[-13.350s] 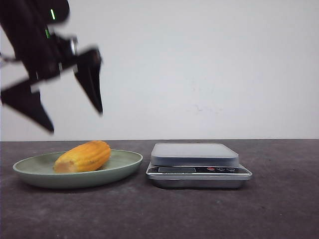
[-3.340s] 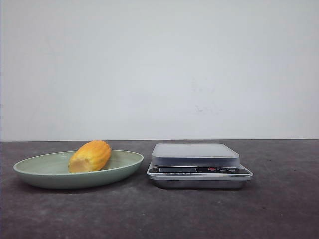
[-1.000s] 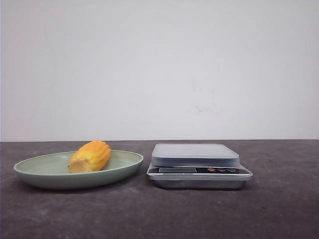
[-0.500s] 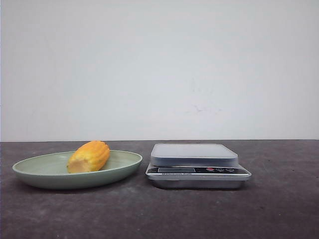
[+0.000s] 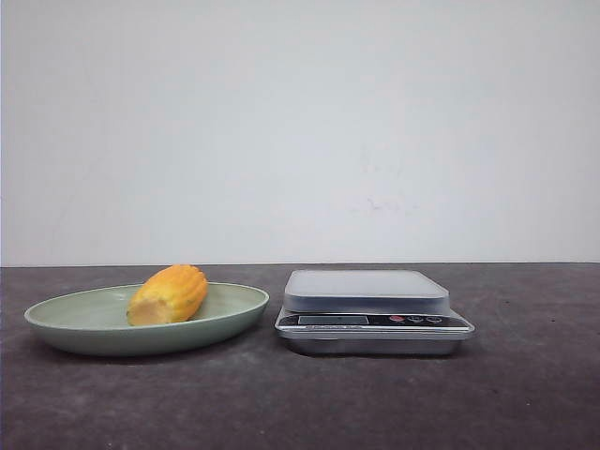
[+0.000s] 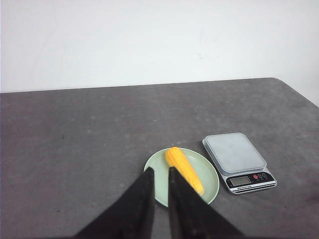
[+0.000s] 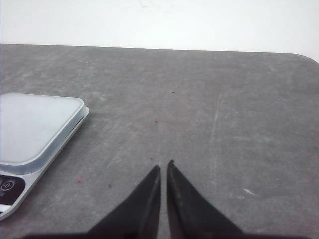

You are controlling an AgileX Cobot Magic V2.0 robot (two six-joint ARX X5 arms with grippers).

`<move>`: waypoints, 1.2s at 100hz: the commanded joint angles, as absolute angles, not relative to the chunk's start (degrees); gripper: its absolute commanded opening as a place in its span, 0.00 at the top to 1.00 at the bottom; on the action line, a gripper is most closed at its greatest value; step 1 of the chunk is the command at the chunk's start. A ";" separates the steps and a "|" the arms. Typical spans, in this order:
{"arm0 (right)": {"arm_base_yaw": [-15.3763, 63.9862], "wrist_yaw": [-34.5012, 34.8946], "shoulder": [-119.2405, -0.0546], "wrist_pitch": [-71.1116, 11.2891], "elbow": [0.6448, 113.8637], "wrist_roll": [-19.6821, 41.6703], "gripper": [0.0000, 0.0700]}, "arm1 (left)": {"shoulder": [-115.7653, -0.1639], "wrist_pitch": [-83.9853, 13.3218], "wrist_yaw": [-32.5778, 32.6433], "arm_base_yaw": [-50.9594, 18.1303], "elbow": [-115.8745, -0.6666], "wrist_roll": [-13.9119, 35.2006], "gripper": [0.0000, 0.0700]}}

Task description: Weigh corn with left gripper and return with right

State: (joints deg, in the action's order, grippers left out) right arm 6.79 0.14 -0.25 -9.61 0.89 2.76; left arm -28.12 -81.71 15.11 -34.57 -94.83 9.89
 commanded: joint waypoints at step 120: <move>6.83 0.01 -0.21 -8.86 0.78 2.17 0.98 | -9.52 -17.50 0.05 -7.16 -24.45 3.40 0.98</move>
